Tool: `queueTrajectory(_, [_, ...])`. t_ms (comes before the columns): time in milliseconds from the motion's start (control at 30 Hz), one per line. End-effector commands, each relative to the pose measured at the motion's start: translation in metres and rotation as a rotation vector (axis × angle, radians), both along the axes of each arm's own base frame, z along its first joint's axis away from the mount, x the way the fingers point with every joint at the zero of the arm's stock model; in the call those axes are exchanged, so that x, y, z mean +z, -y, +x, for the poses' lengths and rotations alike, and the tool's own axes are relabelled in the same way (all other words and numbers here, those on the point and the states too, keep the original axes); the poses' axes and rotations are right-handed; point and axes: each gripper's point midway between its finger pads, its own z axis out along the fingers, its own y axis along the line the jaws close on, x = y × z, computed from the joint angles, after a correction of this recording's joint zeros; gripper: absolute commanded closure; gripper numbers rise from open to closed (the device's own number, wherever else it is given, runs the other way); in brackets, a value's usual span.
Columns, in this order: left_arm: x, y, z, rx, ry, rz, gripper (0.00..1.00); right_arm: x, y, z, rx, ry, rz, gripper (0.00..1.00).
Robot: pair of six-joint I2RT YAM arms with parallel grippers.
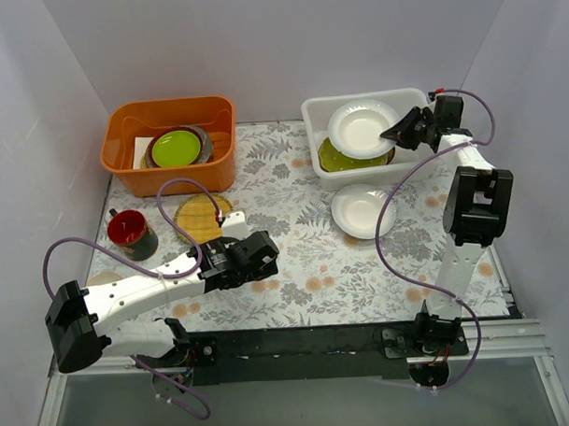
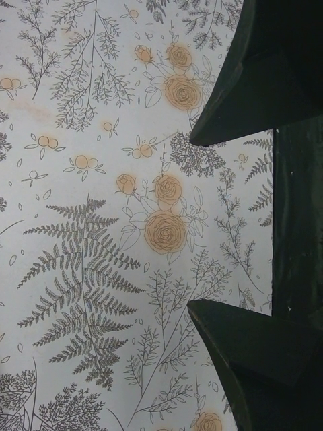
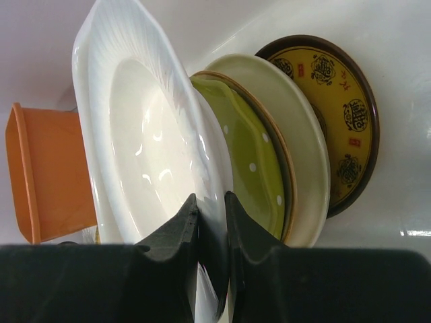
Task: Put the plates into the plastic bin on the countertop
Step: Place the plate in the plastic bin.
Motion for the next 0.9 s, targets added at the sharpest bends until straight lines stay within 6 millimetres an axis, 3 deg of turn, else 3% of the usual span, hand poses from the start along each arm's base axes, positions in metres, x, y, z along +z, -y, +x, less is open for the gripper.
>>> queueTrajectory(0, [0.002, -0.002, -0.001, 0.009, 0.016, -0.004, 0.02, 0.046, -0.010, 0.012, 0.055, 0.125, 0.041, 0.99])
queueTrajectory(567, [-0.002, -0.001, -0.006, -0.004, 0.004, -0.019, 0.02, -0.006, -0.017, 0.015, 0.104, 0.031, 0.071, 0.96])
queueTrajectory(667, [-0.003, -0.001, -0.008, -0.005, -0.003, -0.019, 0.02, -0.016, -0.019, 0.011, 0.122, 0.012, 0.082, 0.91])
queueTrajectory(867, [-0.003, -0.002, -0.009, -0.007, -0.007, -0.020, 0.02, -0.025, -0.019, 0.006, 0.125, -0.008, 0.068, 0.65])
